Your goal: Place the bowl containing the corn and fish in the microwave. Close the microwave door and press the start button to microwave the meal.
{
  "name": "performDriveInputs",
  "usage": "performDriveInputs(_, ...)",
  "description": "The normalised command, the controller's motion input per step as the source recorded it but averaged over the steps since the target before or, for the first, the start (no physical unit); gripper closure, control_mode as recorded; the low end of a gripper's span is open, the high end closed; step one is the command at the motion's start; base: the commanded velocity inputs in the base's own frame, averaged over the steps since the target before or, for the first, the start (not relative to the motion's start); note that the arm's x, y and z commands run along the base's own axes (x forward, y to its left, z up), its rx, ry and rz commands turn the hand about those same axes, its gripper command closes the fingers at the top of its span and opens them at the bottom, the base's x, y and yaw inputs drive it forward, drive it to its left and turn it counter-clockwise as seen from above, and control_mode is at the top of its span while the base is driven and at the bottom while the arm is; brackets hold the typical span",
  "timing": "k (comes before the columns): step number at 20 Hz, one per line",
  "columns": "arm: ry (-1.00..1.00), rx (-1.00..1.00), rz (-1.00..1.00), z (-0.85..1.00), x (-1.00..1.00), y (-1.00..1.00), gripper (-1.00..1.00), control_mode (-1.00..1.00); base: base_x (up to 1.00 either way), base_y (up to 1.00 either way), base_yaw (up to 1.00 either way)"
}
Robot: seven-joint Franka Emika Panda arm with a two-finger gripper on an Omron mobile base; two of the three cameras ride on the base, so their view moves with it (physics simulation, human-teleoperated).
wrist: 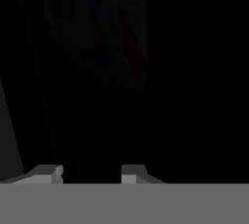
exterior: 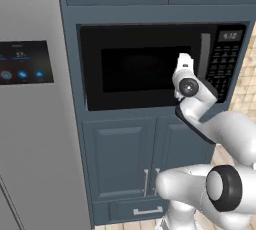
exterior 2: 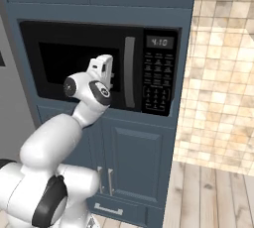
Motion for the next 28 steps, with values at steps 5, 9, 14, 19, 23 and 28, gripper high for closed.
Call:
performDriveInputs(5, 0.20, 0.00, 0.02, 0.53, -0.11, 0.00, -1.00, -1.00, 0.00, 0.00, 0.00)
performDriveInputs(9, 0.07, 0.06, 0.05, 0.69, -0.62, 0.00, -1.00, -1.00, 0.00, 0.00, 0.00)
performDriveInputs(14, -0.08, 0.26, 0.01, 0.13, -1.00, 0.00, -1.00, -1.00, 0.00, 0.00, 0.00)
performDriveInputs(19, -0.23, 0.48, -0.05, 0.00, -0.95, 0.00, -1.00, -1.00, 0.00, 0.00, 0.00)
performDriveInputs(23, -0.32, 0.58, -0.21, 0.00, -0.81, 0.00, -1.00, -1.00, 0.00, 0.00, 0.00)
performDriveInputs(28, -0.37, 0.67, -0.33, 0.00, -0.73, -0.03, -1.00, -1.00, 0.00, 0.00, 0.00)
